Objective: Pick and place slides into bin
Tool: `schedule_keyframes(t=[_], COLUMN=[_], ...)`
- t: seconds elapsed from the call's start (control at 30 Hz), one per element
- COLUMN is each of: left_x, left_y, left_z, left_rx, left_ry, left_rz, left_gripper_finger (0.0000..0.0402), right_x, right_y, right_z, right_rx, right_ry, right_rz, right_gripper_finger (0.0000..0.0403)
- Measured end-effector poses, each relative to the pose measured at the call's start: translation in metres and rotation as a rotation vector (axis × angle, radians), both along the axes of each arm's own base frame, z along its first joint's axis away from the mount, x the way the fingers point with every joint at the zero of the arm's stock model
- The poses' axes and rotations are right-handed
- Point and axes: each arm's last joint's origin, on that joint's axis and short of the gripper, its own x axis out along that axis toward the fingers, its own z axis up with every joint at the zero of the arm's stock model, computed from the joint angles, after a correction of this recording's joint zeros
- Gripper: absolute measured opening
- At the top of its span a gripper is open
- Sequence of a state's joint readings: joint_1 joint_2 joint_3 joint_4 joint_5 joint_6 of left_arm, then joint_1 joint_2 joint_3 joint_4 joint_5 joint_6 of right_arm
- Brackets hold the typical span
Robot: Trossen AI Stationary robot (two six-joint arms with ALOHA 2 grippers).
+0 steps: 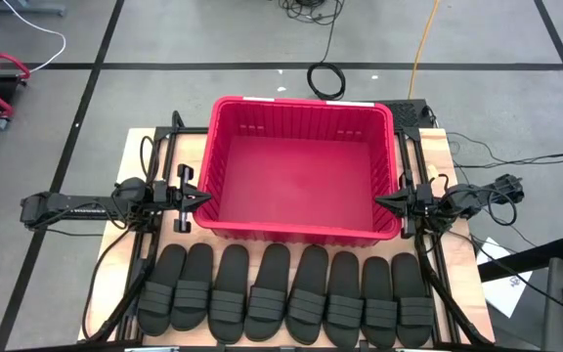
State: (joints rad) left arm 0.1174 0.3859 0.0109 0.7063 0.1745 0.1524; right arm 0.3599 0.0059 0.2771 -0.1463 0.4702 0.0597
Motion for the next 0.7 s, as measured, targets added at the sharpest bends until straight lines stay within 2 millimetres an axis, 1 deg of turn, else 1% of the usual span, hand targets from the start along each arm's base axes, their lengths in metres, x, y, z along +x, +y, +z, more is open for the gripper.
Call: schedule_keyframes(t=[0.47,0.7], left_x=[0.0000,0.0000], left_y=[0.0000,0.0000], left_z=[0.0000,0.0000], left_rx=[0.000,0.000], left_ry=[0.000,0.000], left_rz=[0.001,0.000], left_gripper_finger=[0.0021,0.0021], right_x=[0.0001,-0.0004], right_y=[0.0000,-0.0002], right_z=[0.0007,0.0073], right_rx=[0.004,0.136], right_ry=[-0.009,-0.088], right_rz=[0.000,0.008], right_gripper_finger=[0.0000,0.0000])
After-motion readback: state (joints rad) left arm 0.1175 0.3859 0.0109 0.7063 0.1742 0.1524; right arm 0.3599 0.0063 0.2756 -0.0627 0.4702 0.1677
